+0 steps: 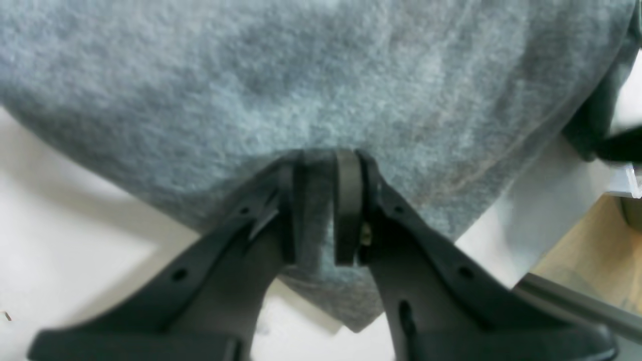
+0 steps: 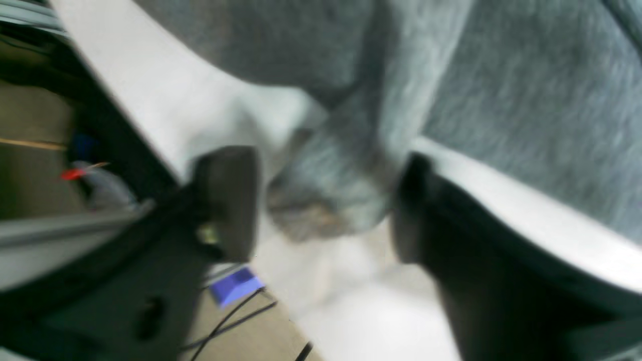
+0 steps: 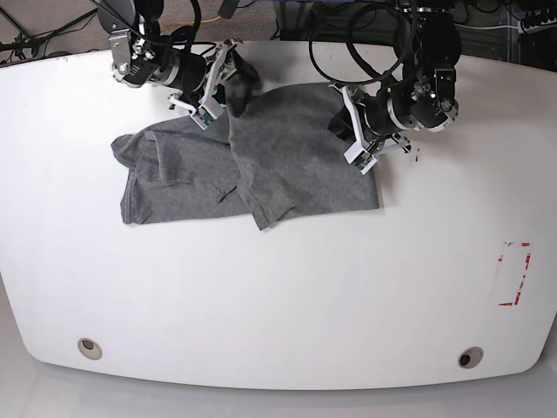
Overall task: Fold the T-shirt properly
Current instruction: 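Grasp the shirt edge with both grippers and lift it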
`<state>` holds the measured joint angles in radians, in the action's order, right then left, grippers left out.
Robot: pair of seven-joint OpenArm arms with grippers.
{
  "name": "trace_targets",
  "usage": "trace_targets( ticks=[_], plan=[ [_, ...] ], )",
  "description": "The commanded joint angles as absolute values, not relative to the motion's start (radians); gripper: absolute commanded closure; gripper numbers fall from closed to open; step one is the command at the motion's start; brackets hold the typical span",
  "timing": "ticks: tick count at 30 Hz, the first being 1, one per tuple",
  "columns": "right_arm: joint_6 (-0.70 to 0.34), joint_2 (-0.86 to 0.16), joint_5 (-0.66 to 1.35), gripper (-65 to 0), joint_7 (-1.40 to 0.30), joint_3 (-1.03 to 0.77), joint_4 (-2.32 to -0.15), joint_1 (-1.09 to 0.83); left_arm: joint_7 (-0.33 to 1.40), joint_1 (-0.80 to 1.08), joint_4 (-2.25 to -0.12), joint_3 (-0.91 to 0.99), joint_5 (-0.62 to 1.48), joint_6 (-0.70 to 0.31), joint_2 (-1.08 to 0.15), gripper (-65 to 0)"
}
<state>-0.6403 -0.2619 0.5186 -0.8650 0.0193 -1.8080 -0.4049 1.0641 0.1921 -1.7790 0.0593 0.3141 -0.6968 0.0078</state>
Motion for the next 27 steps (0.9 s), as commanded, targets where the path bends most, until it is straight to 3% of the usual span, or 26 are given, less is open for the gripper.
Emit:
trace_targets(
  ticks=[1,7,19,27],
  plan=[
    [-0.651,-0.239,0.444,-23.3,-0.868,0.016,-1.822,-0.406,1.050,0.185,-1.756,0.035,0.328,-0.698,-0.019,-8.1],
    [-0.653,-0.228,0.364,-3.0,-0.871,0.018,-1.868,-0.410,1.047,0.182,-1.679,0.015,0.326,-0.698,-0.039,-8.1],
    [-0.653,-0.351,0.361,-2.7,-0.872,0.015,-1.963,-0.361,0.986,0.189,-1.661,0.015,0.323,-0.698,-0.076,-8.1],
    [-0.653,-0.363,0.351,-2.9,-0.872,0.015,-1.960,-0.246,0.984,0.189,-1.661,0.015,0.323,-0.698,-0.101,-8.1]
  ],
)
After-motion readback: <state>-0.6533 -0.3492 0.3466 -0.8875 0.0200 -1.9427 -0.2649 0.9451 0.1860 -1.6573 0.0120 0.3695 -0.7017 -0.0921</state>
